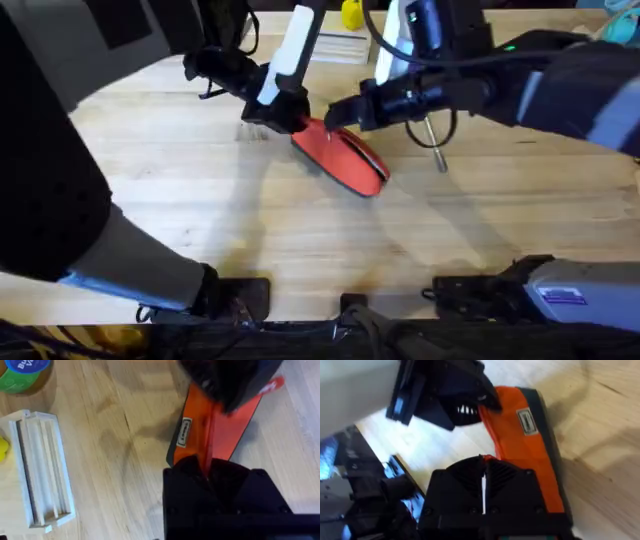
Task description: Unzip the bag, pick up the pens from the table one at a time and place them inside, then zip the bag closed.
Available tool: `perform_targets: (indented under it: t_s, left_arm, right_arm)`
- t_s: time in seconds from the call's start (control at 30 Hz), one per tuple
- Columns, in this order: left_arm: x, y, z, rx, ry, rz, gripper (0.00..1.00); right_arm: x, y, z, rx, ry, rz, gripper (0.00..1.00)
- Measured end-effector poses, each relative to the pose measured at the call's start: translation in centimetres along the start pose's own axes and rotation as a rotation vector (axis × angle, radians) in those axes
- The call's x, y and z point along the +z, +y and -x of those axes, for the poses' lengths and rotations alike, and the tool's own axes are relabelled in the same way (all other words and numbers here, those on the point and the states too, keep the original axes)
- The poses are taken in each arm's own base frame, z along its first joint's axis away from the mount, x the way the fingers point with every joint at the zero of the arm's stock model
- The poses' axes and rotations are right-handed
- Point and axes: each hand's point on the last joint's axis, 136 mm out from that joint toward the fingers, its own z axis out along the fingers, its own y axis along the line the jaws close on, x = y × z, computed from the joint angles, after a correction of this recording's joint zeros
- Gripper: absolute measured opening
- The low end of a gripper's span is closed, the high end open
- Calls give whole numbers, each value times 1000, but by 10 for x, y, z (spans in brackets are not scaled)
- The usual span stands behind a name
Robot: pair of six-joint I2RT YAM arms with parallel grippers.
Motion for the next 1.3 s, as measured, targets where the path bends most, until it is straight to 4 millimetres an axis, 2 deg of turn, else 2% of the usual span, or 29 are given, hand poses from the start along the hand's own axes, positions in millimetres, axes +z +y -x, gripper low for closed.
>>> perform_targets:
  t_s: [0.03, 0.07, 0.1, 0.23, 0.33, 0.4, 0.57, 0.6, 0.63, 0.77, 0.93, 0.97, 1.13, 1.17, 1.2, 1.3]
  left_arm:
    - [0, 0, 0, 0, 0, 0, 43]
    - [0, 0, 0, 0, 0, 0, 43]
    - [0, 0, 0, 0, 0, 0, 43]
    - [0, 0, 0, 0, 0, 0, 43]
    - [0, 0, 0, 0, 0, 0, 43]
    - [0, 0, 0, 0, 0, 0, 43]
    - [0, 0, 0, 0, -1, 0, 43]
    - [0, 0, 0, 0, -1, 0, 43]
    - [0, 0, 0, 0, -1, 0, 43]
    - [0, 0, 0, 0, -1, 0, 43]
    - [0, 0, 0, 1, -1, 0, 52]
    - [0, 0, 0, 5, -1, 0, 153]
    - [0, -1, 0, 1, -2, -3, 882]
    - [0, -1, 0, -1, -2, -3, 969]
    - [0, -1, 0, -1, -2, -3, 985]
    - [0, -1, 0, 1, 1, -3, 993]
  right_arm:
    - [5, 0, 4, 12, -11, 16, 31]
    - [19, 1, 15, 46, -35, 66, 31]
    - [23, 2, 18, 60, -43, 83, 31]
    - [29, 7, 27, 76, -67, 139, 31]
    - [29, 9, 27, 67, -63, 151, 43]
    - [26, 8, 23, 54, -49, 147, 186]
    - [1, -11, 12, 58, 5, 57, 879]
    - [-8, -18, 8, 59, 17, 22, 968]
    - [-15, -23, 6, 59, 23, -7, 988]
    - [-49, -37, -1, 28, 40, -138, 996]
    - [-87, -23, -2, -57, 0, -195, 997]
    - [-94, -19, -3, -71, -10, -200, 997]
    - [-119, -2, -8, -101, -51, -202, 997]
    - [-121, 0, -8, -101, -57, -201, 976]
    - [-123, 1, -8, -100, -63, -200, 867]
    - [-121, 2, -9, -93, -56, -198, 430]
